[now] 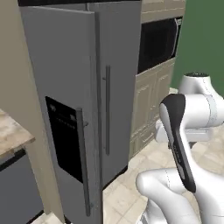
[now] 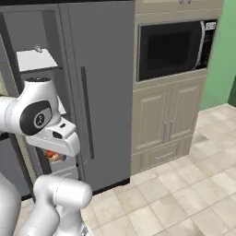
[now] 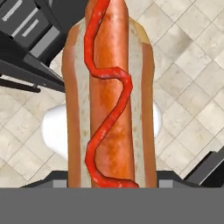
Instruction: Store the hot dog in the freezer for long-term storage. Close the freezer door after placing the cooked food.
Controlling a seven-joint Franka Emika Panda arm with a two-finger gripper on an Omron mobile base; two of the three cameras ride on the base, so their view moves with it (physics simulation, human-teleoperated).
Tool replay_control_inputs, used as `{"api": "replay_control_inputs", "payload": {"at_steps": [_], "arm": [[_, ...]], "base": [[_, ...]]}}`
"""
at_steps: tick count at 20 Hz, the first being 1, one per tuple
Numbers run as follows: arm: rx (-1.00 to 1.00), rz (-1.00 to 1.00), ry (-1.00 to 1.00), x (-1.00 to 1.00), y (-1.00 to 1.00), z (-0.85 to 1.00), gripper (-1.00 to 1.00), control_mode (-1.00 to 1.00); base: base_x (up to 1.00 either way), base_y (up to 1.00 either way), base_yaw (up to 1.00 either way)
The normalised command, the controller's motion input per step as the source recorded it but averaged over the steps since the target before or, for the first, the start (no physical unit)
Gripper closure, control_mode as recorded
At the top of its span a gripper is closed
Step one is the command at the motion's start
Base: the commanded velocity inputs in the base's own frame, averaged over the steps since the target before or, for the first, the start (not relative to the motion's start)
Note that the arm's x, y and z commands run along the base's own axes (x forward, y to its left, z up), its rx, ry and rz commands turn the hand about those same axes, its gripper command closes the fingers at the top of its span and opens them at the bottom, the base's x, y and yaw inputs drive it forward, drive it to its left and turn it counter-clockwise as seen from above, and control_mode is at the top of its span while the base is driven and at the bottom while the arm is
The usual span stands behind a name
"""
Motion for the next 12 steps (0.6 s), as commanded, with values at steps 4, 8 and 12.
{"api": "replay_control_inputs", "payload": {"at_steps": [4, 8, 12], "arm": [[0.00, 0.00, 0.00, 0.00, 0.00, 0.00, 1.00, 1.00], [0.00, 0.00, 0.00, 0.00, 0.00, 0.00, 1.00, 1.00], [0.00, 0.00, 0.00, 0.00, 0.00, 0.00, 1.00, 1.00]], "base": [[0.18, -0.77, 0.77], [0.14, -0.78, 0.68], [0.00, -0.52, 0.67]]}}
